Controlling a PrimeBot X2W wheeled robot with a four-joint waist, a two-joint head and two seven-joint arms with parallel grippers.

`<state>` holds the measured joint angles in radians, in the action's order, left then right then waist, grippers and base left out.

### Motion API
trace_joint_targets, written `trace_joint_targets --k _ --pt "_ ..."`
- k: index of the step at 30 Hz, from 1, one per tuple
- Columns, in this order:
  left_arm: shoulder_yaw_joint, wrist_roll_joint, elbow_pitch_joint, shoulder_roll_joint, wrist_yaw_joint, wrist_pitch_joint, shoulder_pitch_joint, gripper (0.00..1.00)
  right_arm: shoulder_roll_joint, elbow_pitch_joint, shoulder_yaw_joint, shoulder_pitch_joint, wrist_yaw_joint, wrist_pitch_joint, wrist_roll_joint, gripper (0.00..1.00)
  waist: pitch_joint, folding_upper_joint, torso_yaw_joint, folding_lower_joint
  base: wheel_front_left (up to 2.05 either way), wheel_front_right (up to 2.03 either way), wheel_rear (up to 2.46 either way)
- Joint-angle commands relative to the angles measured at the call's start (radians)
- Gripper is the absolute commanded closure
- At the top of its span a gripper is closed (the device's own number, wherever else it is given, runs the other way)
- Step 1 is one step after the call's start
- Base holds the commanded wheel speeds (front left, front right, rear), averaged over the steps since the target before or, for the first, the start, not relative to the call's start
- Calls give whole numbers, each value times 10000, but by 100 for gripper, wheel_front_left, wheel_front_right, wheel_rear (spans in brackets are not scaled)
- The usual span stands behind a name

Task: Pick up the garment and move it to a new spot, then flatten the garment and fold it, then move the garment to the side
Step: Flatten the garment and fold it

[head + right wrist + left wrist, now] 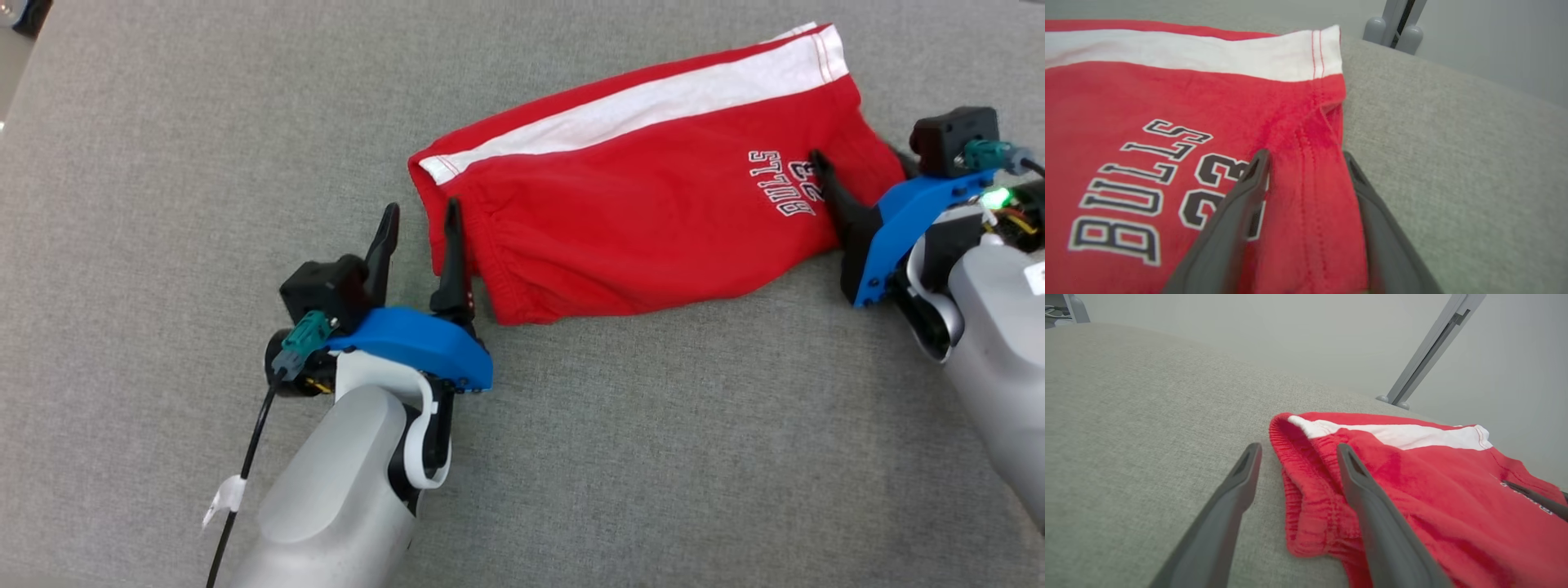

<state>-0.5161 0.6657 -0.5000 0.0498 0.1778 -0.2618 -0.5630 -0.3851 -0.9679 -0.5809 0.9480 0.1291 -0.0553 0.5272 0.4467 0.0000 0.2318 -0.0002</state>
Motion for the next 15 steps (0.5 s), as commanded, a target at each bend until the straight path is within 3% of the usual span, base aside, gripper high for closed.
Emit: trace_joint_targets --k 1,8,15 --pt "124 -82 8 4 -35 -42 139 0 6 -114 -362 -662 31 299 181 100 -160 0 -100 2 0 0 0" --pt "505 -525 -198 7 -254 -44 838 0 -21 161 -479 -1160 17 -622 1692 100 -1228 0 -483 2 0 0 0" --pt "1007 -1078 -400 5 -554 -42 1941 0 104 446 -528 -2770 17 -1584 2891 100 -2475 0 -977 2 0 0 0"
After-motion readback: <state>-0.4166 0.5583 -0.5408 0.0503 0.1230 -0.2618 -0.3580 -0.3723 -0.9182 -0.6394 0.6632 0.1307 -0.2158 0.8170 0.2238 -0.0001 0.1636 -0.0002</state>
